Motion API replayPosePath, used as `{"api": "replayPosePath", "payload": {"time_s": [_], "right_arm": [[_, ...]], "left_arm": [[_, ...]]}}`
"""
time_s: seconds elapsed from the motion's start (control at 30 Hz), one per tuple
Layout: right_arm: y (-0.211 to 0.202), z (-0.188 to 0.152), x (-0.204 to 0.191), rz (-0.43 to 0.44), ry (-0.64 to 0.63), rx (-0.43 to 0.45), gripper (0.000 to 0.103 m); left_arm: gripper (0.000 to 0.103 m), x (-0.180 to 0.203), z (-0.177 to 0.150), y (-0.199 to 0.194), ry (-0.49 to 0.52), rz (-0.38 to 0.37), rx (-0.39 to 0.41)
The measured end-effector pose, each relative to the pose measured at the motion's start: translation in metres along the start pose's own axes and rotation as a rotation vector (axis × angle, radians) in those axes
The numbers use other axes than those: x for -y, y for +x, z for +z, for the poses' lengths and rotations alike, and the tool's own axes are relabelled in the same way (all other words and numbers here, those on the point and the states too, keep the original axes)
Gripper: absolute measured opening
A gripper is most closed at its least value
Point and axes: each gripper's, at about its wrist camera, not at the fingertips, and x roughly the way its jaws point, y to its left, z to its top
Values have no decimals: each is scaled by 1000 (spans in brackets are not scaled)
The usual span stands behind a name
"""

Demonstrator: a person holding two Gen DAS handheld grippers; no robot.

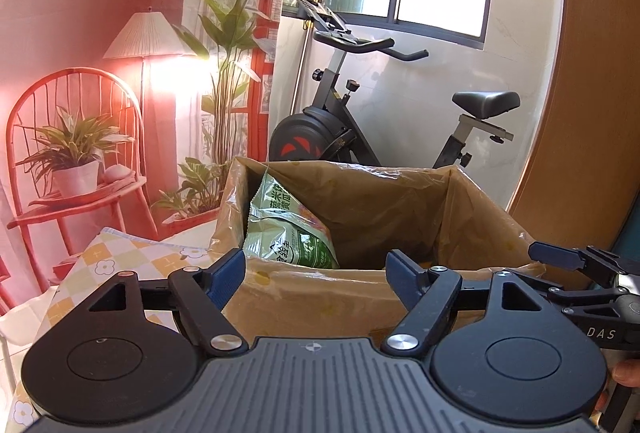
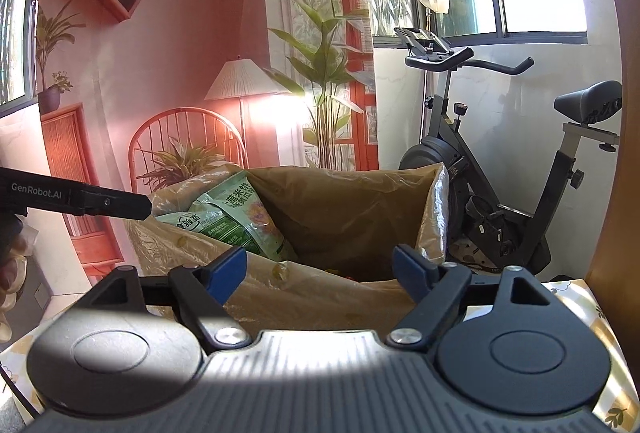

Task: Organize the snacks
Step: 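Move both tools back down to the snacks beside the box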

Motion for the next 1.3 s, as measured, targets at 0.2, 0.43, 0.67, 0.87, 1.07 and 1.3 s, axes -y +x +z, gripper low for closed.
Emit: {"api": "replayPosePath", "payload": {"time_s": [0.2,0.43,0.67,0.87,1.07,1.3], "right_arm": [[-14,-7,-9,20,7,8,84],[-16,-29,-16,27,17,-37,84],[-10,-54,-16,25,29,-102,84],[-3,-72,-14,16,37,-152,84],[1,-92,-14,1,34,-185,84],[5,-115,-9,-7,40,-236,84]], "left_arm": [[81,-3,-11,-13,-2,18,7],[81,-15,-32,-16,-39,59,-27],[81,-31,-59,-11,-89,101,-94],[81,-44,-79,-9,-122,128,-144],[81,-51,-99,-8,-141,152,-189],[81,-58,-125,-7,-186,153,-258]]}}
